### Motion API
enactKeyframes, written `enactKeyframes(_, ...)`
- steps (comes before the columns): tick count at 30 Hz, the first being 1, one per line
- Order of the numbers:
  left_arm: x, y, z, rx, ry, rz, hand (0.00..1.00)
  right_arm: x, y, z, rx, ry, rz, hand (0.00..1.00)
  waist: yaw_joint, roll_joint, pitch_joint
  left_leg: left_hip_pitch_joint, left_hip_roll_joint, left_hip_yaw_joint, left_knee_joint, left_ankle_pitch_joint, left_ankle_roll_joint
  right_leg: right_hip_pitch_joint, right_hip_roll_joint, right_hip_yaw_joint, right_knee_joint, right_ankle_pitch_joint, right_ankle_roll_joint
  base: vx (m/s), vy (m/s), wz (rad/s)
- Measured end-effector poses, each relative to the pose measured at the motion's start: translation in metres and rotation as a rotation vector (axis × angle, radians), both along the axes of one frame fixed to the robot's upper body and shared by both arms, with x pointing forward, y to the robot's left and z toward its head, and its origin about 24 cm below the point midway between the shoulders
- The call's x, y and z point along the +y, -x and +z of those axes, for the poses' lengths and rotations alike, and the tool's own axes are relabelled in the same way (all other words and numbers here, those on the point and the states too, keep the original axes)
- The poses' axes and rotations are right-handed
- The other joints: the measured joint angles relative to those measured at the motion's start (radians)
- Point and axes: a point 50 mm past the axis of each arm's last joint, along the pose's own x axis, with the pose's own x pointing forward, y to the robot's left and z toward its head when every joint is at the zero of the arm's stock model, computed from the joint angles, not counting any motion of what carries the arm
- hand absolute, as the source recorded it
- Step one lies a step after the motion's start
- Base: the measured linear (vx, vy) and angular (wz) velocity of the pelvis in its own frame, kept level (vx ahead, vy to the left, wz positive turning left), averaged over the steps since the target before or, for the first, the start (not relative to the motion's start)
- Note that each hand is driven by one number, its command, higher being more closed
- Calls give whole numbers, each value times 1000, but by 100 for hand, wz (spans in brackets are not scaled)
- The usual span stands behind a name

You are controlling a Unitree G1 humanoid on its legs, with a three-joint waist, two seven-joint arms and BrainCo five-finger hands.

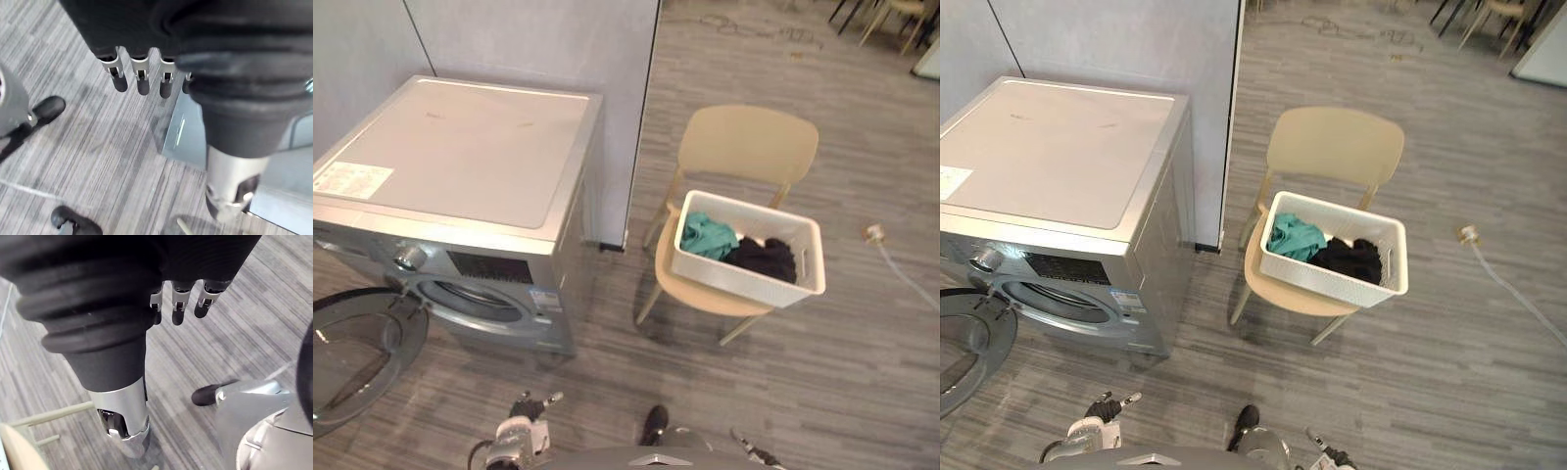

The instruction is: Pick up the laundry basket with both hands and put the clothes into the washing machine.

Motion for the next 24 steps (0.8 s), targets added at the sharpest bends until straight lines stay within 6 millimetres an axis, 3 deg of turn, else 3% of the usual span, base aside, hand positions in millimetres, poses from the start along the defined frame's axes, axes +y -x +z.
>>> enactKeyframes(3, 25, 17, -2, 35, -35, 105, 0, 16, -10, -4, -5, -64, -10, 0, 5, 18, 14, 13, 63, 29, 50, 7, -15, 17, 52, -11, -21, -10, -17, -61, -94, -11)
enactKeyframes(5, 33, 24, -2, 50, -47, 162, 0, 16, -15, -4, -13, -64, -2, 0, 8, 8, 29, 12, 114, 45, 126, 6, -16, 26, 83, -8, -35, -21, -32, -55, -109, -29)
enactKeyframes(6, 35, 31, -3, 65, -44, 202, 0, 15, -20, -2, -19, -53, 29, 0, 18, 2, 40, 12, 172, 64, 218, 11, -6, 38, 109, 6, -50, -26, -40, -47, -104, -57)
enactKeyframes(7, 36, 34, -4, 73, -43, 212, 0, 14, -22, -1, -23, -47, 42, 0, 24, -2, 44, 11, 203, 67, 271, 16, 21, 47, 125, 20, -60, -27, -45, 19, -130, -84)
enactKeyframes(8, 34, 38, -5, 82, -33, 229, 0, 13, -27, 0, -31, -31, 80, 0, 33, -5, 61, -3, 258, 40, 391, 43, 146, 70, 146, 46, -76, -29, -61, 46, -137, -82)
enactKeyframes(9, 35, 37, -4, 67, -27, 261, 0, 11, -32, 2, -39, -12, 113, 0, 40, -29, 73, -67, 292, -80, 518, 63, 211, 86, 156, 90, -86, -35, -74, 53, -127, -77)
enactKeyframes(10, 35, 32, -3, 51, -32, 259, 0, 10, -35, 3, -45, -4, 127, 0, 48, -29, 81, -108, 282, -164, 574, 23, 185, 89, 158, 110, -87, -37, -77, 43, -65, -71)
enactKeyframes(11, 33, 25, -2, 34, -29, 246, 0, 5, -41, 6, -53, 15, 150, 0, 51, -25, 91, -186, 220, -296, 649, -58, 129, 90, 158, 144, -99, -39, -80, 49, 1, -79)
enactKeyframes(12, 28, 22, -2, 27, -15, 237, 0, -1, -46, 9, -65, 35, 155, 0, 55, -20, 100, -252, 124, -391, 659, -118, 96, 93, 160, 176, -119, -39, -80, 87, 20, -82)
enactKeyframes(13, 26, 20, -2, 18, -9, 234, 0, -3, -47, 10, -69, 44, 154, 0, 62, -14, 103, -273, 80, -416, 641, -138, 100, 97, 161, 191, -127, -39, -80, 123, 40, -86)
enactKeyframes(15, 19, 17, -2, 8, -4, 193, 0, -9, -50, 13, -73, 63, 165, 0, 96, 13, 110, -315, -86, -472, 448, -159, 102, 125, 179, 241, -163, -32, -69, 114, 40, -82)
enactKeyframes(17, 17, 23, -3, 23, 0, 190, 0, -5, -55, 13, -79, 60, 182, 0, 119, 34, 101, -335, -176, -553, 225, -136, 92, 127, 209, 276, -184, -27, -62, 85, 40, -107)
enactKeyframes(18, 18, 28, -5, 37, 0, 198, 0, 1, -61, 13, -81, 58, 220, 0, 145, 35, 97, -328, -198, -596, 164, -63, 149, 128, 225, 308, -194, -12, -54, 99, 55, -137)
enactKeyframes(19, 19, 33, -6, 49, 0, 209, 0, 4, -62, 13, -83, 56, 236, 0, 147, 40, 91, -328, -202, -598, 156, -50, 178, 131, 231, 325, -202, -6, -46, 125, 75, -115)
enactKeyframes(22, 23, 39, -7, 62, 18, 280, 0, 17, -77, 18, -145, 68, 297, 0, 138, 12, 83, -301, -211, -560, 133, -65, 196, 140, 229, 376, -225, 27, -30, 197, 111, -41)
enactKeyframes(24, 24, 41, -7, 68, 17, 297, 0, 28, -83, 21, -182, 72, 362, 0, 136, 3, 75, -252, -216, -526, 101, -68, 193, 149, 224, 404, -197, 14, -30, 186, 138, -40)
